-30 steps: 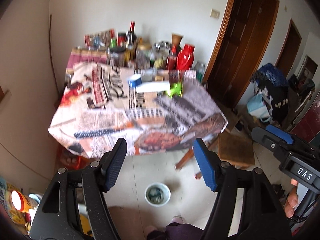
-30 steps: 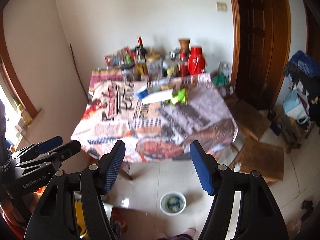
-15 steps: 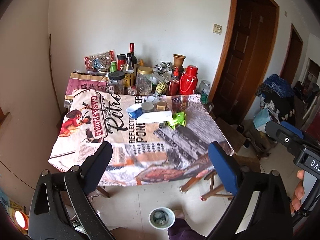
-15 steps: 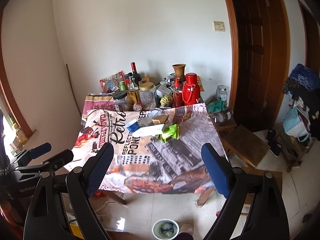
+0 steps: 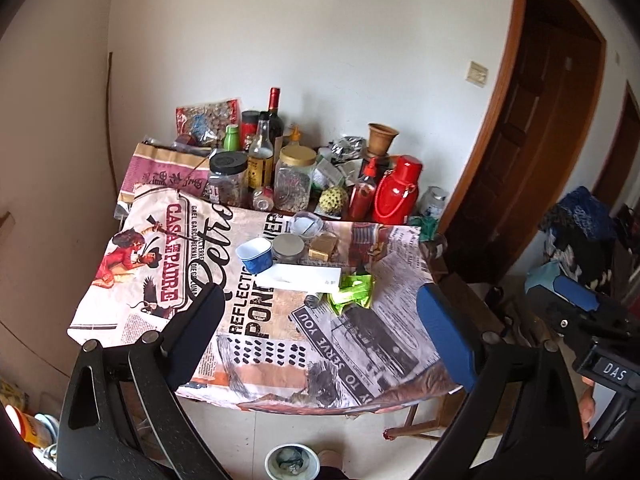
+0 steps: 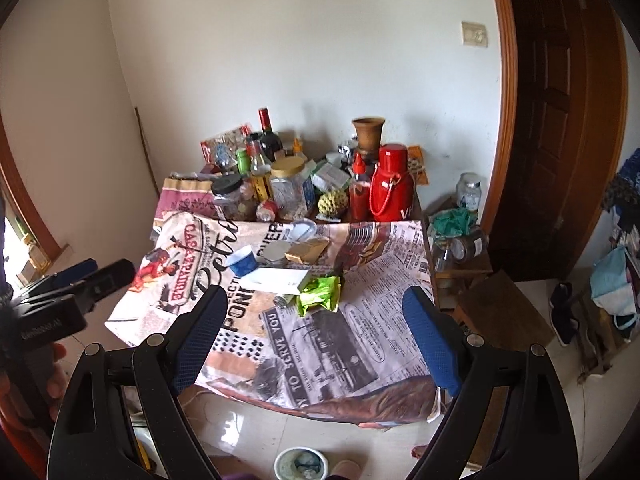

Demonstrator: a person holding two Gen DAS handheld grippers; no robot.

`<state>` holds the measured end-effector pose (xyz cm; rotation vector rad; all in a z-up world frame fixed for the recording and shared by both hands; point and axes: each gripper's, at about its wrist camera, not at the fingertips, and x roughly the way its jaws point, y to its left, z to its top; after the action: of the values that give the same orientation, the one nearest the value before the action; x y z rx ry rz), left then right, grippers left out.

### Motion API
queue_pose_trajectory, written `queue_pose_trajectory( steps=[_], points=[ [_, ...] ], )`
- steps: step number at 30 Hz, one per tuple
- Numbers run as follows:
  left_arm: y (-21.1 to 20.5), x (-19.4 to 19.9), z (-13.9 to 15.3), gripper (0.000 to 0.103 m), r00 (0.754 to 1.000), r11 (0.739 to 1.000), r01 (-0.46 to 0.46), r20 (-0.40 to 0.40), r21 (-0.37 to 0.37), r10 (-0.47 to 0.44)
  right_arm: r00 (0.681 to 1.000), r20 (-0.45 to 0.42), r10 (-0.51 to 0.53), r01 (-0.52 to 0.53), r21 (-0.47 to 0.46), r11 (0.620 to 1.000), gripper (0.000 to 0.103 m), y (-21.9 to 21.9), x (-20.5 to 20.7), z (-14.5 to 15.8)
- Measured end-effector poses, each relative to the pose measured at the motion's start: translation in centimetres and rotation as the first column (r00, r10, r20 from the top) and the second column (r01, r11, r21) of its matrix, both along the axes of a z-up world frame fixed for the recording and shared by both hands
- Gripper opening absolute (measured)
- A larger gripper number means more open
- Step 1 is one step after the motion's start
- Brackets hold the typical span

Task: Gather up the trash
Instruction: 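Move both tools back to the table toward the blue cup and green wrapper, then grasp the clear plastic container with the left tool while the right tool grasps the green wrapper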

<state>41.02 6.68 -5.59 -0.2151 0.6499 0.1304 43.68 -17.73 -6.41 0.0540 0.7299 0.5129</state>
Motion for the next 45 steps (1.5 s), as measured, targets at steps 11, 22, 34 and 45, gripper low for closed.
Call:
queue_pose_trajectory(
  steps=[11, 22, 34, 45],
  points=[
    [4.0, 6.3, -3.8, 0.097, 0.993, 0.998, -0.04, -0.111, -0.052, 0.034, 0.986, -0.169, -0.011, 0.012, 0.007, 1.0, 0.087, 2.5, 6.9, -4.9],
    [12.5, 17.0, -9.8, 0.097, 0.965, 0.992, 0.026, -0.257, -0.127, -0.058, 0.922, -0.319, -0.218, 0.228, -0.009, 0.974, 0.087, 6.4, 12.2, -10.2],
    [16.0, 25.5, -20.2, 0.097, 0.881, 0.967, 0.034, -0.449, -0.253, -0.148, 0.776, -0.546, -0.316, 0.352, -0.041, 0.935, 0.087, 8.7, 16.1, -19.2],
    [15.8, 29.1, -24.1, 0.097, 0.861, 0.958, 0.042, -0.476, -0.284, -0.179, 0.764, -0.561, -0.32, 0.345, -0.065, 0.936, 0.05, 9.3, 17.2, -21.4]
  ],
)
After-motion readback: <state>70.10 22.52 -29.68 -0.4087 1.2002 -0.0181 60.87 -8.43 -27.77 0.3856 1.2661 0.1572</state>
